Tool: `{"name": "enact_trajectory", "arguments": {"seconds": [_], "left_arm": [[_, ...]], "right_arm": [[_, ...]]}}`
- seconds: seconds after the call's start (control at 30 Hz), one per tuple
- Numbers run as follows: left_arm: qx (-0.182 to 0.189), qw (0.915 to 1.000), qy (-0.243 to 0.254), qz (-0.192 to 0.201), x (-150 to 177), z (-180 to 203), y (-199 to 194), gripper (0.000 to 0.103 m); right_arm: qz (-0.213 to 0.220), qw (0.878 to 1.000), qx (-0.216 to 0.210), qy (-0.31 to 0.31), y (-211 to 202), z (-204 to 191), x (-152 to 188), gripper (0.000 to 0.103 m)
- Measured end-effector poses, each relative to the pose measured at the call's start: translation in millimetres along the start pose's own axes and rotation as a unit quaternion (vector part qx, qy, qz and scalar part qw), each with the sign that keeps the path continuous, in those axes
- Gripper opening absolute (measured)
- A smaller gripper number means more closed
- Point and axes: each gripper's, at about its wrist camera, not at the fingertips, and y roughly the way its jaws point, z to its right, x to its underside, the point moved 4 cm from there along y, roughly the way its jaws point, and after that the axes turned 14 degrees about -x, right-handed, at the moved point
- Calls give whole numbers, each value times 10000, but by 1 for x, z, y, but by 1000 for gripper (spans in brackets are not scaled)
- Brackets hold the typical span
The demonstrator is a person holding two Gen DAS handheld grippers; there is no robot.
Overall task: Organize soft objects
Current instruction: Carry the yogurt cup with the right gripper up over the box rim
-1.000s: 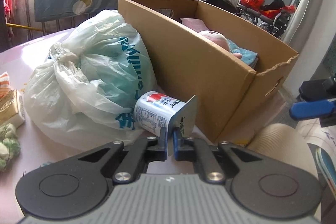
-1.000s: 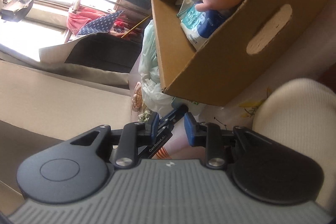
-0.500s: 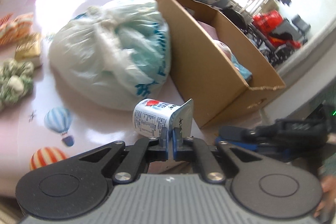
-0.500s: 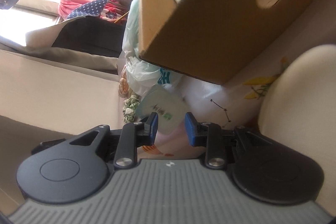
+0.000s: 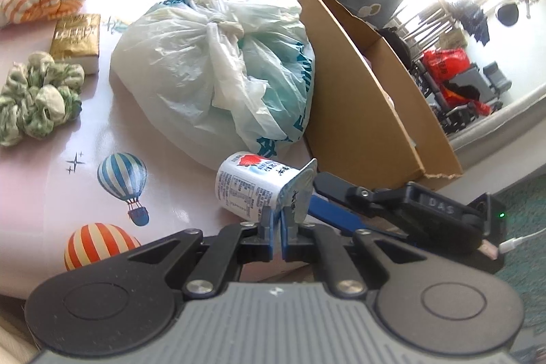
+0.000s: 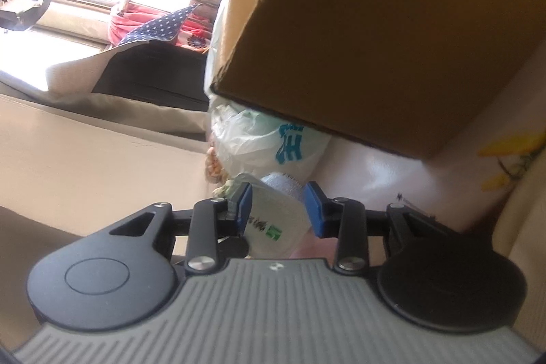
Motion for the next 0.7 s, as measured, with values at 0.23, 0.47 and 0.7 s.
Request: {"name": "enact_trajectory", "arguments": {"seconds": [0.23,0.47,0.7], "left_arm": [[132,9997,-228,-21,-6,-8,3,4],[83,9998,-149,63,-8,-8,-4,5],[74,9996,159,228,-7,6,-29,7]], "right_arm": [[99,9998,-111,142,12,7,0,34],[64,9994,-284,189,15,-1,6,35],[51,9990,-412,153,2,-18,10,35]]}}
